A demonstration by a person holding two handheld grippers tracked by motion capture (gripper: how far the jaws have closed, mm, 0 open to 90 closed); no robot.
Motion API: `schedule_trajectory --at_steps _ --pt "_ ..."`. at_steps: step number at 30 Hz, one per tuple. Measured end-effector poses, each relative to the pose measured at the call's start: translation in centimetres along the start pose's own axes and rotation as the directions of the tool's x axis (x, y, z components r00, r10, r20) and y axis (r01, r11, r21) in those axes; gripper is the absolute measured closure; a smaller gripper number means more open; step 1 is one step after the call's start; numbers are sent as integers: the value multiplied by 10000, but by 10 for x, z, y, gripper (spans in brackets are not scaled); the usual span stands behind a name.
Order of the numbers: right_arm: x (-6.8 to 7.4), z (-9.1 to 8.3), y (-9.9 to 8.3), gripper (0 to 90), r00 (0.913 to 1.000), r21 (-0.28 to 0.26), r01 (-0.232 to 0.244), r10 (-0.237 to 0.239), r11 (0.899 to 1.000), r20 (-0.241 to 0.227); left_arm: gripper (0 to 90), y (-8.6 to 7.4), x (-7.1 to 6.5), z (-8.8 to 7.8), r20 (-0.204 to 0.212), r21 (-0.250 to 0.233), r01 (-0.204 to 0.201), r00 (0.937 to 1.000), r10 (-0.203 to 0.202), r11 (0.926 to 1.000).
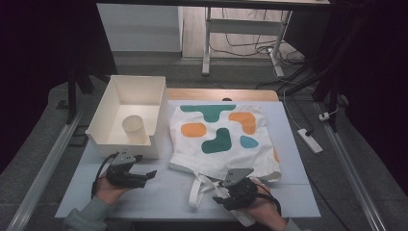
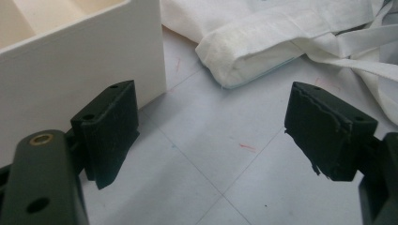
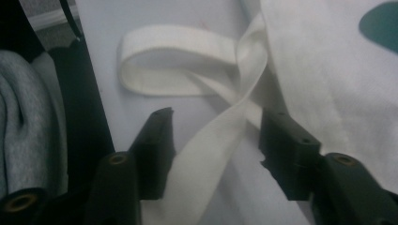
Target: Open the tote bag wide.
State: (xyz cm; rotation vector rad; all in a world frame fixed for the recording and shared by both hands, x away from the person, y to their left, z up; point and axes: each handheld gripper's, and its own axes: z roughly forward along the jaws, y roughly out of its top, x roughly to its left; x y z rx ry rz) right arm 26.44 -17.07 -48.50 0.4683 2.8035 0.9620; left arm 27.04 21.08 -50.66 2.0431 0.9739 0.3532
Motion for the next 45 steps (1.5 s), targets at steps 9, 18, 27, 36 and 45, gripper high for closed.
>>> schedule_trajectory --at_steps 9,18,27,36,45 --pt "-2 3 -2 887 9998 500 60 -70 9987 207 189 0 1 1 35 24 -43 10000 43 10000" --pt "-1 -30 14 899 9942 -975 583 -490 9935 953 189 1 0 1 54 -21 -44 10000 44 10000" --pt "-53 -57 29 900 9697 -2144 248 286 9764 2426 190 1 -1 1 51 -66 -83 10000 83 9999" --pt "-93 -55 27 899 9689 -2571 -704 1274 9638 2121 190 1 -1 0 75 -81 -127 9999 128 9999" --pt "-29 -36 25 539 9982 -1763 -568 597 9827 110 190 2 -1 1 64 -58 -144 9999 144 9999"
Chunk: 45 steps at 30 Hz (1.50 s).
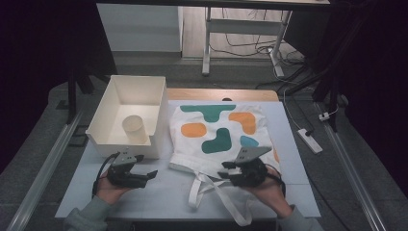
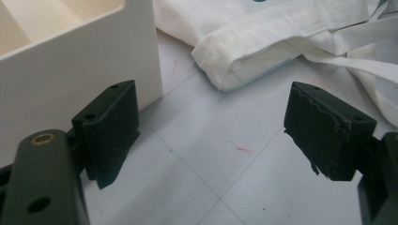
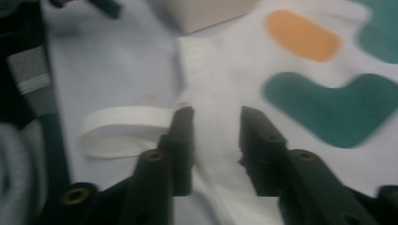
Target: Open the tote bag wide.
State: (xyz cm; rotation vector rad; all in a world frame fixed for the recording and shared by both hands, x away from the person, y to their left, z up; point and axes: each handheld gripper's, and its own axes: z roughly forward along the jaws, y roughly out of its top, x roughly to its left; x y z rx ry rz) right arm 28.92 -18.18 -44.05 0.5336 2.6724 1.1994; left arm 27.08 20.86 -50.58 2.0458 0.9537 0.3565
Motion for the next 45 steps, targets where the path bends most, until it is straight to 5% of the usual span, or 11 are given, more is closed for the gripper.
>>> schedule_trajectory --at_steps 5,11,13,16,17,19,24,27,35,41,45 --pt "33 12 -10 393 10000 1028 -24 17 9947 70 191 0 -1 0 14 -5 -31 10000 31 10000" --pt "40 14 -27 388 9988 1700 -331 263 9849 419 191 0 -1 0 35 2 -33 10000 33 10000" --pt "40 14 -33 459 9983 1999 -413 320 9789 496 190 0 -1 0 40 20 -41 10000 41 10000" --pt "37 10 -39 740 9978 2239 -463 343 9735 575 190 0 -1 0 38 58 -61 10000 60 10000" --pt "37 10 -39 740 9978 2239 -463 343 9735 575 190 0 -1 1 36 37 -43 10000 43 10000" --pt "34 3 -34 823 9970 1851 -300 161 9823 757 190 1 -1 0 33 25 -39 10000 39 10000" --pt "30 -9 -22 834 9926 1228 -4 -145 9924 1206 190 1 -1 1 39 42 -24 10000 24 10000" --pt "15 -18 -10 835 9865 564 124 -214 9983 1621 191 1 -1 2 48 52 -40 10000 39 10000" --pt "-12 -22 2 835 9787 -145 204 -170 9997 2047 191 1 0 2 37 48 -5 10000 5 10000" --pt "-30 -20 13 835 9645 -426 508 -379 9978 2612 190 0 0 2 38 52 -3 10000 3 10000" --pt "-52 -14 20 834 9605 -722 364 -149 9967 2780 191 0 1 1 31 38 1 10000 -1 10000"
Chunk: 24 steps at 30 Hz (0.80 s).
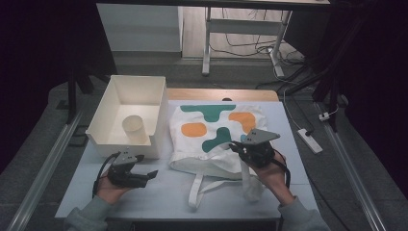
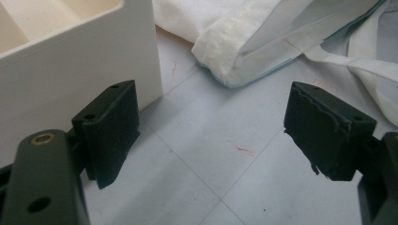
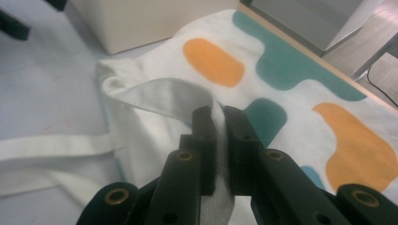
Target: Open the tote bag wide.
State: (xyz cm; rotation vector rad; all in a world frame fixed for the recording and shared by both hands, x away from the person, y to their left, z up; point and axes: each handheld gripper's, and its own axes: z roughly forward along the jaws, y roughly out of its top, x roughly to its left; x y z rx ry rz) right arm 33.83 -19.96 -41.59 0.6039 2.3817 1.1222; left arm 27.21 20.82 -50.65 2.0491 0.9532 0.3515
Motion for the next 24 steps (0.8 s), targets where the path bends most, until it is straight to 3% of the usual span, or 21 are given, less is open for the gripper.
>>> schedule_trajectory --at_steps 11,21,24 --pt "-29 30 2 834 9985 -58 -344 346 9994 414 191 0 0 0 9 31 -57 10000 57 10000" --pt "-59 55 -18 834 9911 548 -1208 1173 9912 632 192 0 -1 1 2 69 -125 9999 125 9999" --pt "-63 66 -29 834 9905 996 -1228 1156 9874 747 192 0 -2 1 -1 51 -141 9999 141 9999"
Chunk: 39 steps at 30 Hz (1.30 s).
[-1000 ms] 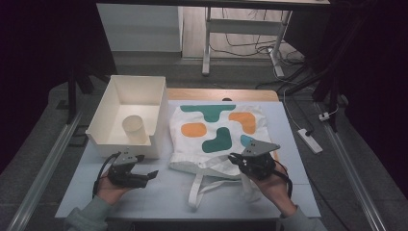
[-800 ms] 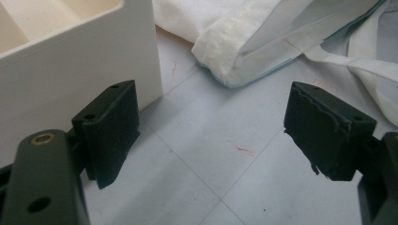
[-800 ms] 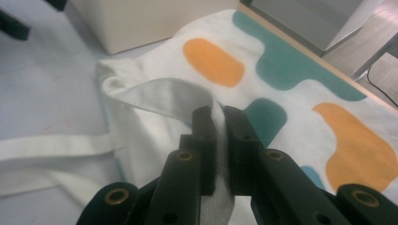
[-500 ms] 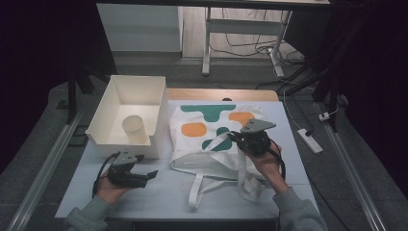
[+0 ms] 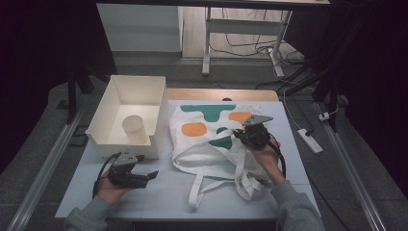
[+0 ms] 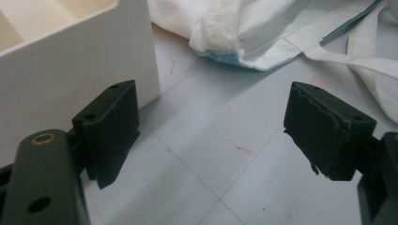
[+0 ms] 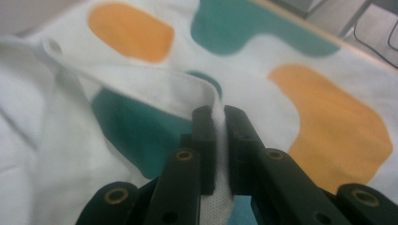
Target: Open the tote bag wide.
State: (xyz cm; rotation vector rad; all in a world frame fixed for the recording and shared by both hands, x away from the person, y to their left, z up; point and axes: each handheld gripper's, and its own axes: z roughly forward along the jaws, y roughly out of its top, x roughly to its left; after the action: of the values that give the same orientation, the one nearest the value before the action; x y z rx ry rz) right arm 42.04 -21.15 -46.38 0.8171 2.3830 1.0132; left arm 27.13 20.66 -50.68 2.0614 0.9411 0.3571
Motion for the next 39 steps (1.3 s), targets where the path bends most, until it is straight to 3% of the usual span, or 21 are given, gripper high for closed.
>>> schedule_trajectory --at_steps 7,10,11,13,15,19,20,22,30,32,35,37,39 --pt "-5 25 -20 822 9998 785 -157 168 9968 -131 194 0 -1 -1 24 -35 -53 10000 54 10000" --pt "-1 26 -20 712 9999 992 -85 97 9950 -120 195 0 -2 -1 36 -21 -108 9999 108 9999" --pt "1 20 -17 594 9999 787 -88 93 9969 -53 195 0 -2 -1 39 -12 -117 9999 117 9999" --pt "2 16 -16 541 9999 589 -130 130 9982 1 195 0 -2 0 43 -9 -113 9999 113 9999" --pt "5 -1 -9 424 9995 -125 -306 307 9995 80 195 0 -2 0 45 -12 -104 9999 104 9999" --pt "8 -20 -5 377 9992 -607 -400 403 9974 50 195 0 -3 0 45 -7 -111 9999 111 9999" --pt "10 -33 -5 369 9973 -845 -686 663 9941 -303 195 0 -3 -1 42 -6 -116 9999 116 9999" --pt "12 -39 -6 367 9963 -880 -782 747 9931 -426 195 0 -3 -1 43 -8 -112 9999 112 9999" --pt "45 -72 -25 357 9954 -343 -653 626 9973 -729 195 0 -3 -1 74 -7 -139 9999 139 9999" --pt "62 -80 -34 358 9955 -17 -498 495 9988 -809 195 0 -3 -1 83 1 -147 9999 147 9999" --pt "74 -82 -41 367 9945 221 -434 454 9988 -947 195 1 -3 0 100 5 -142 9998 142 9999" --pt "87 -85 -46 376 9951 396 -240 277 9989 -945 195 1 -3 0 109 7 -159 9998 159 9999" --pt "101 -93 -47 393 9959 240 97 -75 9997 -903 195 1 -4 0 120 5 -170 9998 170 9999"
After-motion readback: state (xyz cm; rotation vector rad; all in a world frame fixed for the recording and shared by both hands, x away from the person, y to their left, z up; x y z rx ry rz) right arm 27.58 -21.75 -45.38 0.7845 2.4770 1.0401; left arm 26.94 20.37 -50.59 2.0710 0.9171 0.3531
